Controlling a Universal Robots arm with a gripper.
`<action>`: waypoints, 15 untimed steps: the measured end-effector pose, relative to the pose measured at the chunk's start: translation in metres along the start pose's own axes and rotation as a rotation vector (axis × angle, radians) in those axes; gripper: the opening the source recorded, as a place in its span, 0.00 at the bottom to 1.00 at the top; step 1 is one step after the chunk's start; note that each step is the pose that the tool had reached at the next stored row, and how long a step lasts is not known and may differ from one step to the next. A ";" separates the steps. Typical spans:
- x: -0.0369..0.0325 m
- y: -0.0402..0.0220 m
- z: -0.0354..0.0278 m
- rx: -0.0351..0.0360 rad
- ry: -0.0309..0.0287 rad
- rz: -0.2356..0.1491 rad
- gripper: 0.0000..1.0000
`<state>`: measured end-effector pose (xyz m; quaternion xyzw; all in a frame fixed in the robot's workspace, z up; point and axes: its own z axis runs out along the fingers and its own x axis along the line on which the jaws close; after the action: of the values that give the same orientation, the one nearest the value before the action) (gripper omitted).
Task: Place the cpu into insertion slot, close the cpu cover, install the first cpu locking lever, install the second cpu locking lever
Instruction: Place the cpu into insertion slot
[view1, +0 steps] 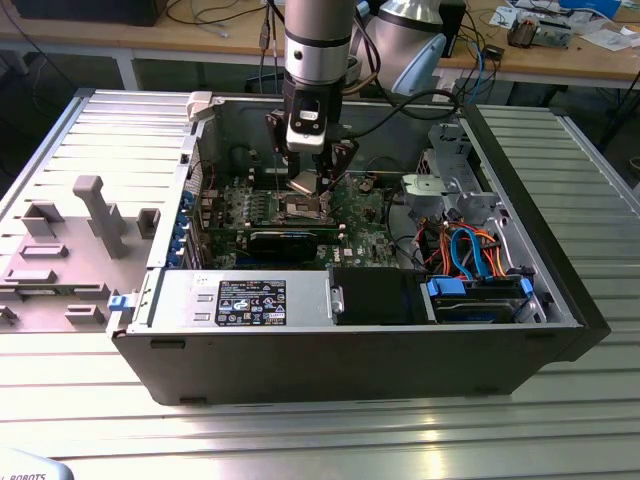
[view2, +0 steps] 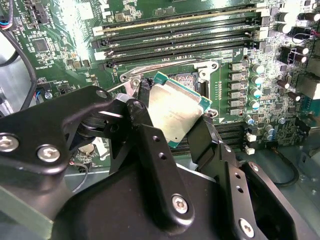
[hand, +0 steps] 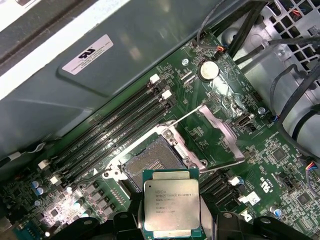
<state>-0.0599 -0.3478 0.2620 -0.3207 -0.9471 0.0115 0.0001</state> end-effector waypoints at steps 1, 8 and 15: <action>0.0000 0.0000 0.0000 0.0002 -0.0001 0.001 0.55; 0.0000 0.0000 0.0001 0.0022 -0.0013 0.011 0.55; 0.0000 0.0000 0.0002 0.0049 -0.0032 0.021 0.55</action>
<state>-0.0599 -0.3478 0.2617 -0.3304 -0.9437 0.0143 -0.0007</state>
